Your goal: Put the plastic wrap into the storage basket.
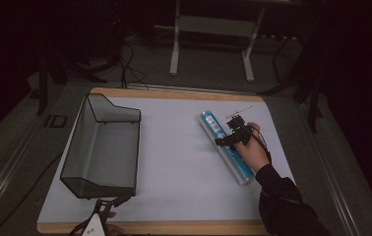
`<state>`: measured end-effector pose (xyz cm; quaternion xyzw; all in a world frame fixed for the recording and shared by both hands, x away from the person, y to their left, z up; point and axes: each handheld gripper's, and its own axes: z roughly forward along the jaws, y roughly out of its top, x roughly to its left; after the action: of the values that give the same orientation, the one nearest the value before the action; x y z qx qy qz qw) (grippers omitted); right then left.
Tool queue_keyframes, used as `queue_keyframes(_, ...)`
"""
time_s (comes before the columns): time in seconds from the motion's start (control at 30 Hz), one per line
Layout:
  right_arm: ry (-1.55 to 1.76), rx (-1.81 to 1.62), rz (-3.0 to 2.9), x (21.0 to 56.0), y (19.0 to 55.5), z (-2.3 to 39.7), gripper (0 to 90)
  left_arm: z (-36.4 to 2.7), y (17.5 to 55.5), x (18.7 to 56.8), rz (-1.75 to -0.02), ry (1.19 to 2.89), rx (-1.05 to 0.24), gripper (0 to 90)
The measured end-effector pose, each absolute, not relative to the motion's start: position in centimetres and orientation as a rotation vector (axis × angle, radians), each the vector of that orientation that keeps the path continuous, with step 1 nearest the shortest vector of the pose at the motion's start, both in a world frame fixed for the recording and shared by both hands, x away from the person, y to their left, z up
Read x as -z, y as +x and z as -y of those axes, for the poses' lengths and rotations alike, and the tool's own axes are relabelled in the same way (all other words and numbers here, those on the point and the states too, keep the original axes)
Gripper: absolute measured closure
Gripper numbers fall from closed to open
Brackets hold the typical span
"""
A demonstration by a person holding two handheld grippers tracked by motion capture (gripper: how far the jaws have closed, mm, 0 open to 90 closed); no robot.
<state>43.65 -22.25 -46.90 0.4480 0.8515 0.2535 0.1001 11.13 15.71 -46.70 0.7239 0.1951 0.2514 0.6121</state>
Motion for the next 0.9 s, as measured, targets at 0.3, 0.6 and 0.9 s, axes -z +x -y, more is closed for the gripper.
queue_keyframes(0.3,1.395,-0.598,-2.576,47.1,45.0,21.4,9.5,-15.8,11.1,46.7,-0.446,1.665,-0.574,0.8)
queue_keyframes(0.6,1.423,-0.46,-2.638,47.3,46.1,20.4,13.5,-15.8,11.1,46.7,-0.444,1.671,-0.569,0.8)
queue_keyframes(0.9,1.45,-0.358,-2.673,48.3,47.0,19.9,19.4,-15.8,11.1,46.7,-0.442,1.675,-0.568,0.7)
